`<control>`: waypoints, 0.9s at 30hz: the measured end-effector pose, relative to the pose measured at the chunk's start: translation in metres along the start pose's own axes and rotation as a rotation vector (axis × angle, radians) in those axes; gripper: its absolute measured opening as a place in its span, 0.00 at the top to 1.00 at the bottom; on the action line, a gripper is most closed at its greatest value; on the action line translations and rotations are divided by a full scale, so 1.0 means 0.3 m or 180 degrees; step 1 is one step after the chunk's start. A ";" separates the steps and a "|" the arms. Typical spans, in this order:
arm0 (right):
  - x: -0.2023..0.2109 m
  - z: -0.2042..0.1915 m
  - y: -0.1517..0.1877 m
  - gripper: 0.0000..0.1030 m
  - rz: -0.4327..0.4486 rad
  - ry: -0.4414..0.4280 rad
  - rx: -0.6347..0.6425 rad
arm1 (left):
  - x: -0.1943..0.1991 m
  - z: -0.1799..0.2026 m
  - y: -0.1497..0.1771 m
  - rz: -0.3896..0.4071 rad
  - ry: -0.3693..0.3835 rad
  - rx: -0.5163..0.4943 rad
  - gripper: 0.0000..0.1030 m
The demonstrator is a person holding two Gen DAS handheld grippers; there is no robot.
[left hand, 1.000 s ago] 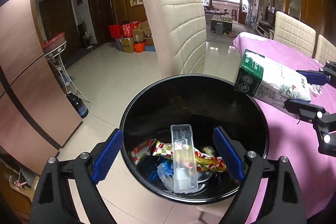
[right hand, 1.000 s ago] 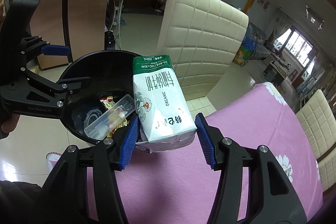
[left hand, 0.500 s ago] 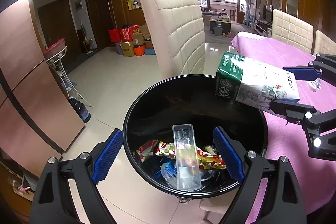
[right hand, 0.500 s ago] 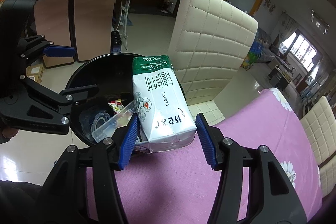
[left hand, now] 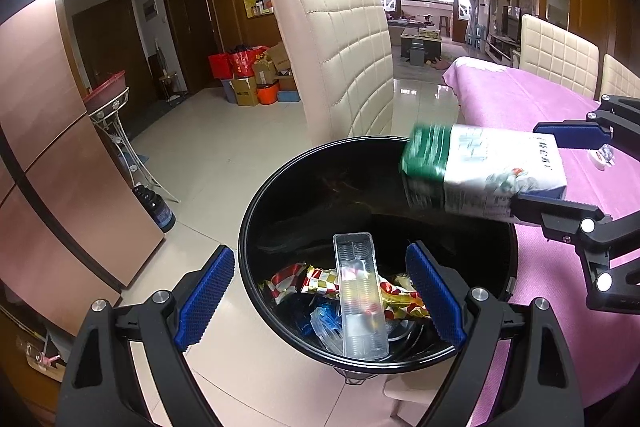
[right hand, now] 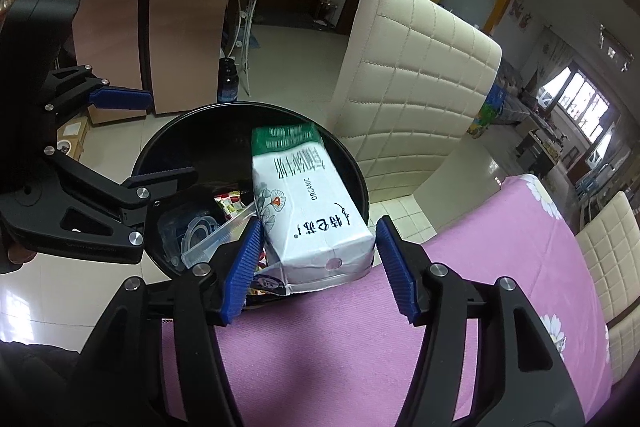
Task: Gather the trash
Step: 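Lower the milk carton into the bin and open the right gripper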
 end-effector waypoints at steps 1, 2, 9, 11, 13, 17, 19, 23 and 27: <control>-0.001 0.000 0.001 0.42 -0.0001 0.0008 0.0005 | -0.001 0.001 -0.002 0.0003 0.0001 -0.0001 0.17; -0.002 0.001 0.002 0.41 -0.0002 0.0009 0.0004 | 0.000 0.002 -0.002 0.0004 0.0000 -0.0001 0.17; -0.001 -0.002 0.010 0.41 -0.0011 0.0004 0.0003 | 0.000 0.015 -0.002 0.0011 0.0016 -0.0026 0.17; -0.002 -0.002 0.010 0.41 -0.0010 0.0007 0.0004 | -0.002 0.017 -0.002 0.0006 0.0018 -0.0031 0.17; -0.002 -0.002 0.011 0.41 -0.0013 0.0009 0.0005 | -0.002 0.016 0.000 0.0002 0.0020 -0.0034 0.17; -0.002 -0.001 0.015 0.43 -0.0025 0.0009 0.0016 | 0.002 0.019 -0.005 0.0008 0.0029 -0.0038 0.17; -0.002 0.000 0.014 0.43 -0.0019 0.0018 0.0015 | 0.000 0.018 -0.007 0.0008 0.0027 -0.0042 0.17; 0.002 0.000 0.020 0.43 -0.0015 0.0011 0.0014 | -0.002 0.023 -0.003 -0.0001 0.0043 -0.0039 0.17; 0.009 0.007 0.029 0.43 -0.0009 0.0025 -0.0011 | -0.004 0.036 -0.001 -0.0014 0.0072 -0.0047 0.17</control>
Point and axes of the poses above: each gripper's, at about its wrist camera, not at the fingertips, and x roughly against the way its jaws point, z to its right, y to its underside, the point moved 10 cm from there along -x, roughly the way its jaws point, and after that the axes turned 5 degrees about x, right-handed, at the moved point
